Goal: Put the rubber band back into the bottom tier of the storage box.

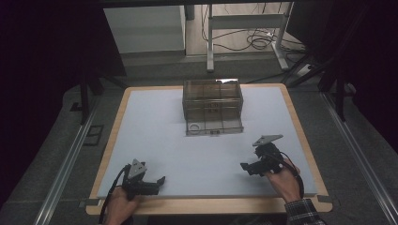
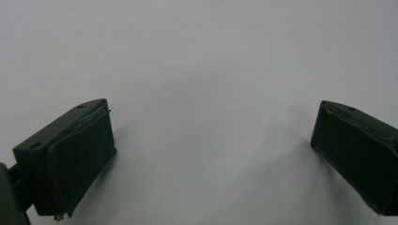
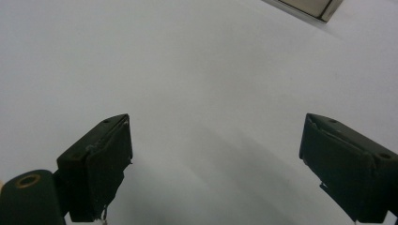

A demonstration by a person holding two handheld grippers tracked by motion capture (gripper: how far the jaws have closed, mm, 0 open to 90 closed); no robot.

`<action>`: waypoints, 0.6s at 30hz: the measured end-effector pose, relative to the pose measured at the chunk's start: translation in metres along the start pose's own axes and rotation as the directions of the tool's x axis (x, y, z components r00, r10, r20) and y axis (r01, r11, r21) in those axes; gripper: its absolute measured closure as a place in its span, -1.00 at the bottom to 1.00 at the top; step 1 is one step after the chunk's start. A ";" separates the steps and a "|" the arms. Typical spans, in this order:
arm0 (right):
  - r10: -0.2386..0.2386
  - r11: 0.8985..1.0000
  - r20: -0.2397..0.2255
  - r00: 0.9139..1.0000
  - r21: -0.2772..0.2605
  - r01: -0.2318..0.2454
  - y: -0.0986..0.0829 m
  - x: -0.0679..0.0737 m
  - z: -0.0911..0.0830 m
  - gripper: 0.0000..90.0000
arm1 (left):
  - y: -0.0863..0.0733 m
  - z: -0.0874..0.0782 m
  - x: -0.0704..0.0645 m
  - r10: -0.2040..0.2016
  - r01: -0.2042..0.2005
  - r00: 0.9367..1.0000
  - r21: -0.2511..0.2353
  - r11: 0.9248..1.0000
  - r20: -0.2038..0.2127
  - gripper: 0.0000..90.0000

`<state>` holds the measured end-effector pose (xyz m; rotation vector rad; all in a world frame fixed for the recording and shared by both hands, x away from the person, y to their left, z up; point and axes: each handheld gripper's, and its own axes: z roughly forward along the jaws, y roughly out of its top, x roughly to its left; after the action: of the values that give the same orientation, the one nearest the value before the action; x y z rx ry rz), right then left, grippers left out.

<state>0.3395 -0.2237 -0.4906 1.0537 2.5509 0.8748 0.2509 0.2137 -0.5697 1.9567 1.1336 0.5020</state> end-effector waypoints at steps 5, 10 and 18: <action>-0.012 1.000 0.002 1.000 0.000 0.012 -0.002 0.000 -0.001 -0.78 | 0.000 0.000 0.000 0.000 0.000 1.000 0.000 1.000 0.000 -1.00; -0.017 1.000 0.005 1.000 0.011 0.017 -0.005 0.001 0.000 -0.78 | 0.000 0.000 0.000 0.000 0.000 1.000 0.000 1.000 0.000 -1.00; -0.009 1.000 0.006 1.000 0.016 0.009 -0.011 0.000 -0.003 -0.79 | 0.000 0.000 0.000 0.001 -0.001 1.000 0.000 1.000 0.000 -1.00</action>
<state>0.3322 -0.2306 -0.4949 1.0476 2.5598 0.8485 0.2509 0.2138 -0.5697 1.9573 1.1330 0.5029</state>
